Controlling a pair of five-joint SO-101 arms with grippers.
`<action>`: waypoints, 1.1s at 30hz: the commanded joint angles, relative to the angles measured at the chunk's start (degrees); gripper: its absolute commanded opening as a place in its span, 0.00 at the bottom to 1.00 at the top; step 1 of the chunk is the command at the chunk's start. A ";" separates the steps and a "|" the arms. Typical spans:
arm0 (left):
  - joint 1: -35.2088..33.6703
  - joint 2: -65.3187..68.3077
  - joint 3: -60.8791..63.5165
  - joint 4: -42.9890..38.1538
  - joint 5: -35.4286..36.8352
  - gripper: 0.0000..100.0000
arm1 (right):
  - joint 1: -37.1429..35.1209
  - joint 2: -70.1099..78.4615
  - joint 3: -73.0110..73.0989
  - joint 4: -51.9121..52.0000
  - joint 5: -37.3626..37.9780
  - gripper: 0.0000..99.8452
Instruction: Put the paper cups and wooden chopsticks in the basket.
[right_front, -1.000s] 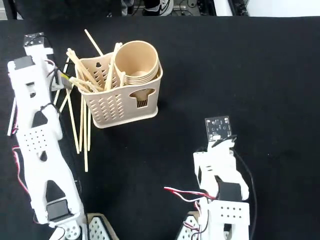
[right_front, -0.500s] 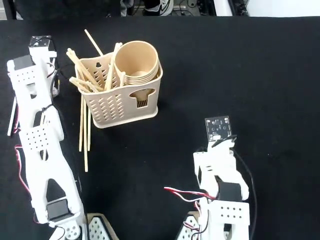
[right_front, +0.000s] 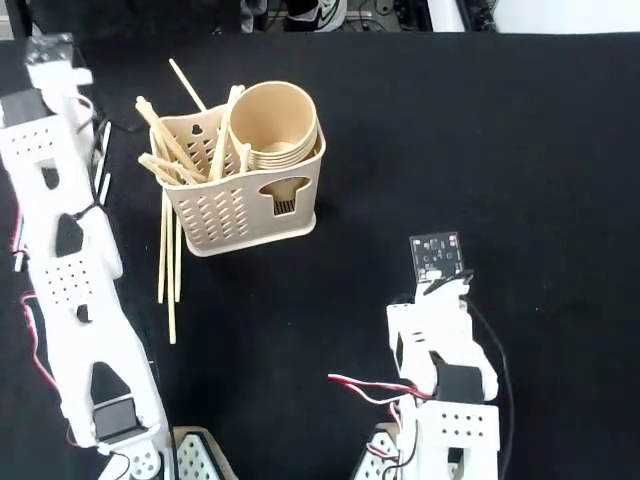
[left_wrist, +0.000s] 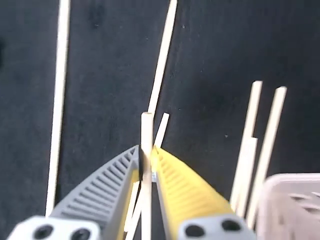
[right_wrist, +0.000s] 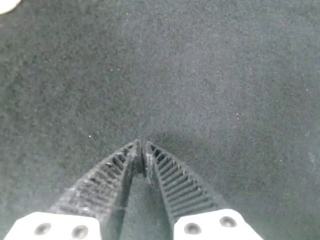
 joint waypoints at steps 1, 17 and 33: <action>-0.57 -16.26 8.13 0.35 5.19 0.03 | -0.53 -0.57 -0.13 0.18 0.26 0.01; -0.31 -65.76 36.26 -0.62 11.16 0.03 | -0.53 -0.57 -0.13 0.18 0.26 0.01; 13.14 -124.66 100.00 -47.56 11.25 0.03 | -0.53 -0.57 -0.13 0.18 0.26 0.01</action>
